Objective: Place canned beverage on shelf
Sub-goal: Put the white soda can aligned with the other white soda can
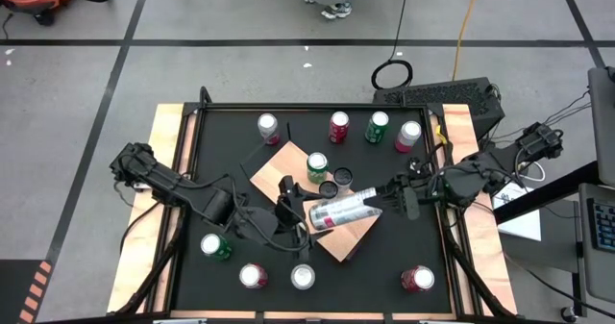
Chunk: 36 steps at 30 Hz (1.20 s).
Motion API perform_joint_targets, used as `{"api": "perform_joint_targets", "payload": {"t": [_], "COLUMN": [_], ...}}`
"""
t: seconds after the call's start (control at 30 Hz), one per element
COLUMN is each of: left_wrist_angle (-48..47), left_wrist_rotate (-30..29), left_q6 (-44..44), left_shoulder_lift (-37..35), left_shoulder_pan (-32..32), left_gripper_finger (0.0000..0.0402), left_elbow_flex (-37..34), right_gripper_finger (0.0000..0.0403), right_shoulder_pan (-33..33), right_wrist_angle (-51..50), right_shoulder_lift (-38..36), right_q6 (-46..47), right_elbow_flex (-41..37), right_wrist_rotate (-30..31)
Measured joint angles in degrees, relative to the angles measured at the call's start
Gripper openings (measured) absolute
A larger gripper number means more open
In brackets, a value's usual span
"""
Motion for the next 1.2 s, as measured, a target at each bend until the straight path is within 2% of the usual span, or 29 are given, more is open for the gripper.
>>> {"api": "perform_joint_targets", "payload": {"t": [0.53,0.9,1.0,1.2], "left_wrist_angle": [-0.5,0.2,0.4,2.8], "left_wrist_rotate": [-2.0,-2.5,-2.4,-0.9], "left_q6": [0.2,0.2,0.0,-1.8], "left_shoulder_lift": [0.0,0.0,0.0,-0.3], "left_shoulder_pan": [0.1,-0.1,-0.3,-0.9], "left_gripper_finger": [0.0262,0.0252,0.0251,0.0250], "left_elbow_flex": [0.0,-0.1,-0.1,-0.1], "right_gripper_finger": [0.0231,0.0234,0.0251,0.0321], "right_shoulder_pan": [0.0,0.0,0.0,0.1], "right_wrist_angle": [1.2,1.3,1.7,2.0], "right_shoulder_lift": [0.0,0.0,0.0,0.0], "right_q6": [-1.0,-3.0,-4.4,-8.8], "right_elbow_flex": [0.0,0.0,0.0,0.0], "right_wrist_rotate": [1.3,1.5,1.5,1.2]}}
